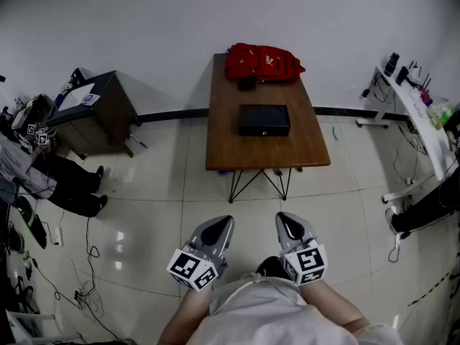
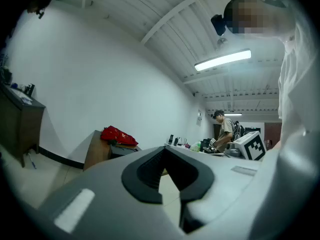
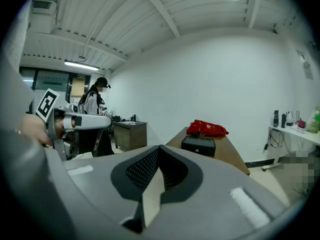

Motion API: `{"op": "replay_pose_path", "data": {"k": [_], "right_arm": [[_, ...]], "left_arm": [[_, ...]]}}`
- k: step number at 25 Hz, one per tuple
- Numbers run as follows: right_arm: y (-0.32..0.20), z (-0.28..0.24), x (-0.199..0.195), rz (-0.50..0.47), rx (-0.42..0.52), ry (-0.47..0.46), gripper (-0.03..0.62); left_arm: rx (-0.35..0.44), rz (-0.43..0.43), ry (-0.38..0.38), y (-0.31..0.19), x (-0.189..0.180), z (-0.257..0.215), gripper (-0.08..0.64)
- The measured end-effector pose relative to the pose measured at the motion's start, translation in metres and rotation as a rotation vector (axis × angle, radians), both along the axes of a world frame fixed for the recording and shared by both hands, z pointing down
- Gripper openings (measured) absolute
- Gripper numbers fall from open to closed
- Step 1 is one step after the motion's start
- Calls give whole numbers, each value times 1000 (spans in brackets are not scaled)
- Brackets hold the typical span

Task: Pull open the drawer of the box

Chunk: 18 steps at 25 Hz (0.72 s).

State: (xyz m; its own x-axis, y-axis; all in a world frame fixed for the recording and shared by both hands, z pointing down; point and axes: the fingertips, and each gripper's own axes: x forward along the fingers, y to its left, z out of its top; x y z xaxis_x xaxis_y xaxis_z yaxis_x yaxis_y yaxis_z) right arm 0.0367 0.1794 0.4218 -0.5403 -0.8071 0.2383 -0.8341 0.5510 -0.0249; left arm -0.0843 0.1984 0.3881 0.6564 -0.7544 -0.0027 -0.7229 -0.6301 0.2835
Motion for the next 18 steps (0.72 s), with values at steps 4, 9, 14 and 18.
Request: {"op": "replay_pose_path", "data": {"k": [4,9,14,18], "right_arm": [[-13,9,5,10,-15,9,8],[-47,21,2,6,-28,2,8],[-102,26,-1,-14,-41,-18,8],[-160,22,6,-19,-26,-12,8]], "left_arm": [[-17,7,12,-11,2,10,5],[-27,0,12,-44,-1,17,5],[-25,-14,-1,-97,-1,16,5],[-25,-24,-6,-156,5,17,5]]}}
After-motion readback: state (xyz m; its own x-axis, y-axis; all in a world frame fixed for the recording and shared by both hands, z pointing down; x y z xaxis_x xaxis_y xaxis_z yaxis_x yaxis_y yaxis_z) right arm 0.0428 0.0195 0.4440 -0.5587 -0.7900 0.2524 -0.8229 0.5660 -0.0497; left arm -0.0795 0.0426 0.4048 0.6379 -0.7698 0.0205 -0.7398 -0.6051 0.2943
